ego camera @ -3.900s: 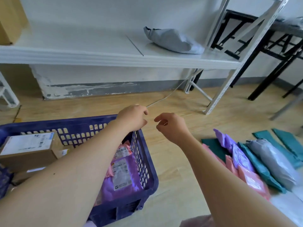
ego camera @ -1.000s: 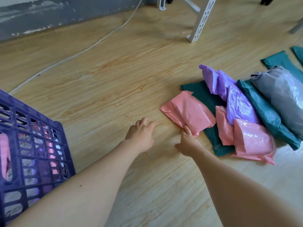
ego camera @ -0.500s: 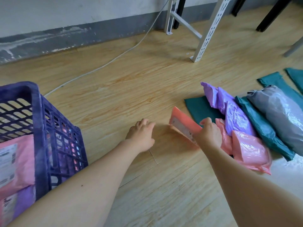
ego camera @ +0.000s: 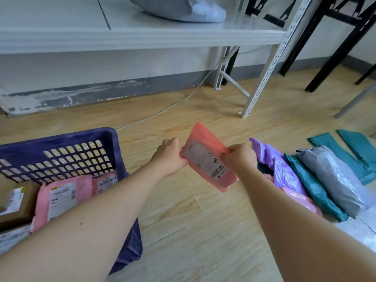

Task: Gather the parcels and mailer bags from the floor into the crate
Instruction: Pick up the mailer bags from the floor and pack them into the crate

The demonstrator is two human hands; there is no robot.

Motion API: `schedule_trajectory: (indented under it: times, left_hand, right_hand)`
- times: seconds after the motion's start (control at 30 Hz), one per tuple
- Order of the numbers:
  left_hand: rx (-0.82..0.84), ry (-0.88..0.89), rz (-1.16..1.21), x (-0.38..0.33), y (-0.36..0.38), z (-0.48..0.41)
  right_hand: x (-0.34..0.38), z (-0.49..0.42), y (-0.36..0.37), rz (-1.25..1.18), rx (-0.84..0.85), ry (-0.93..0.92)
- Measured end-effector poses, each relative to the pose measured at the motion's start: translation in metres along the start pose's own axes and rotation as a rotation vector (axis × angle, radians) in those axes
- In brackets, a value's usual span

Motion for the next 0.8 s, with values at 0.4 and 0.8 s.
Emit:
schedule_trajectory:
  times: [0.4, 0.8]
  left_hand:
    - [-0.512, 0.131, -0.411, 0.052, -0.121, 0.107]
    - [-0.398, -0.078, -0.399, 0.124, -0.154, 0.129]
  right_hand:
    - [0.150, 0.099, -0.005, 0.110, -0.085, -0.485]
    - [0.247, 0.169, 0.056, 0.056, -0.133, -0.872]
Point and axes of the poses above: each hand's wrist, its own z-axis away from the middle knuckle, its own y-axis out of the palm, x = y × z, the point moved 5 cm from there along -z, towards the middle knuckle, and after that the axes turned 4 degrees about -z, right-handed, at the moved point
